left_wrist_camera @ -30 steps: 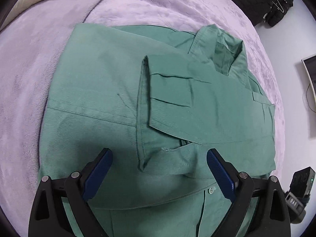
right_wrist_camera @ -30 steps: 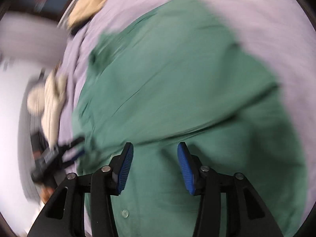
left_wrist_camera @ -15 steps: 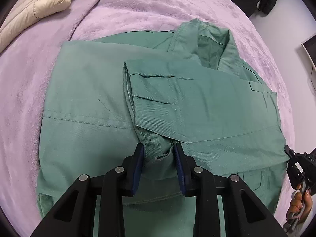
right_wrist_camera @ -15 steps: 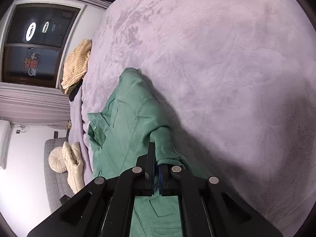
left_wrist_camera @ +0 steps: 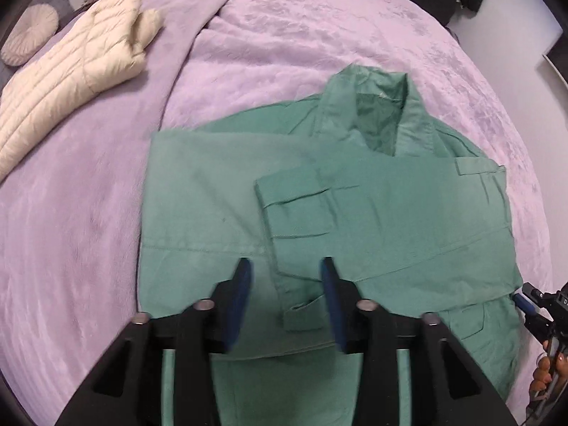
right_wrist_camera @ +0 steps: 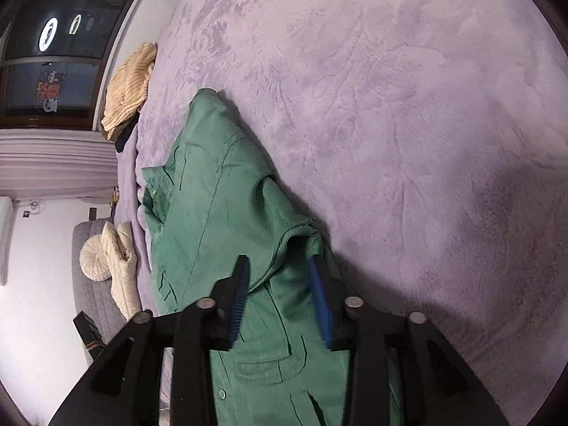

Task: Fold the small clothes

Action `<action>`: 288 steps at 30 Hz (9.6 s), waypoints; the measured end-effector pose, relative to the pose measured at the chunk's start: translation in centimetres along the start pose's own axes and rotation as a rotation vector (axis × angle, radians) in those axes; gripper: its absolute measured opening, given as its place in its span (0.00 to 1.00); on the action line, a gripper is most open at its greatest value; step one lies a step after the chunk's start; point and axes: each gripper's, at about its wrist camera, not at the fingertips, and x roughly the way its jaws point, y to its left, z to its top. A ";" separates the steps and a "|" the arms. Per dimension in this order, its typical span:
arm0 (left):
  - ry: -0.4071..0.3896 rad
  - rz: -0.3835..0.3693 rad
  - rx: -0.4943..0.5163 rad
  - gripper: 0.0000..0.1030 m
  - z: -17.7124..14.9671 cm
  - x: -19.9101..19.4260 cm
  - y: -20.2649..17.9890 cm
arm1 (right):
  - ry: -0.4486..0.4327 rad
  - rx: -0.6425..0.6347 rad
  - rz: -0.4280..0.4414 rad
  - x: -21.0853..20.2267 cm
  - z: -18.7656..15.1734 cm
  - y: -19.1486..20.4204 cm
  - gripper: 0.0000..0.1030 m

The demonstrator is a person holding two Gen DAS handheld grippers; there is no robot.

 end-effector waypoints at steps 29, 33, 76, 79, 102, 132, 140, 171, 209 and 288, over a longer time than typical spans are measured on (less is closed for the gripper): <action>-0.070 -0.206 0.464 0.04 10.7 8.5 -32.6 | -0.175 0.018 0.098 -0.1 1.4 1.1 0.03; -0.080 -0.119 0.428 0.04 11.2 11.1 -33.3 | -0.155 0.114 0.074 1.7 1.7 -2.2 0.03; 0.097 0.052 -0.023 0.04 -4.3 1.5 -2.6 | 0.066 -0.248 -0.270 0.9 -1.4 6.0 0.32; 0.109 0.077 -0.023 0.04 -5.3 0.5 -2.1 | 0.080 -0.254 -0.278 0.8 -2.5 6.8 0.32; 0.160 0.082 -0.158 0.04 -12.9 -4.4 2.5 | 0.194 -0.436 -0.321 0.9 -10.2 13.1 0.63; 0.125 0.073 -0.108 0.99 -14.4 -6.7 4.0 | 0.215 -0.515 -0.309 1.2 -16.6 16.6 0.83; 0.127 0.050 -0.038 0.99 -15.4 -6.8 4.5 | 0.191 -0.449 -0.288 0.4 -18.2 16.3 0.83; 0.343 0.010 -0.230 0.99 -33.4 -3.8 6.4 | 0.309 -0.229 -0.433 -7.8 -18.4 -5.9 0.83; 0.243 -0.290 -0.396 0.07 -34.7 -11.6 8.3 | 0.322 -0.050 0.098 -8.4 -21.2 -4.1 0.07; -0.059 0.124 -0.161 0.95 3.4 0.8 7.2 | 0.197 -0.463 -0.056 11.3 1.8 19.0 0.09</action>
